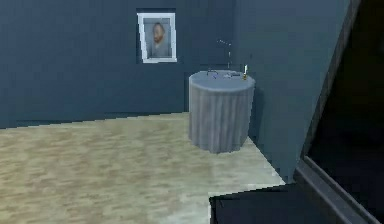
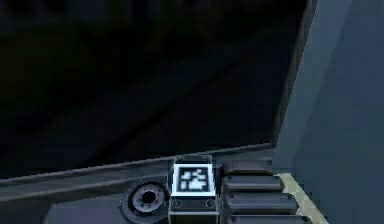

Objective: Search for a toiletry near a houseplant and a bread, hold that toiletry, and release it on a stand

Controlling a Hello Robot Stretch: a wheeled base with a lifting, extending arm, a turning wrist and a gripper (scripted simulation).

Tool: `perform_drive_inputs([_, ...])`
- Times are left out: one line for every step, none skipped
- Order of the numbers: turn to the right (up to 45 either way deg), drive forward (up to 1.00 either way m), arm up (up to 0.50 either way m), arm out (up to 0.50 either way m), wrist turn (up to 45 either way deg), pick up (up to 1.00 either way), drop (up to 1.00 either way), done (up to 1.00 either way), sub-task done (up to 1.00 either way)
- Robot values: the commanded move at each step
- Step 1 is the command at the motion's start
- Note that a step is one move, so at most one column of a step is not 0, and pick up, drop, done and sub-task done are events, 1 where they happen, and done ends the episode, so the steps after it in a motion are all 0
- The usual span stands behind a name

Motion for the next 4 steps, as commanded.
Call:
perform_drive_inputs([45.0,0.00,0.00,0.00,0.0,0.00,0.00,0.00,0.00])
perform_drive_inputs([45.0,0.00,0.00,0.00,0.0,0.00,0.00,0.00,0.00])
perform_drive_inputs([45.0,0.00,0.00,0.00,0.0,0.00,0.00,0.00,0.00])
perform_drive_inputs([18.0,0.00,0.00,0.00,0.0,0.00,0.00,0.00,0.00])
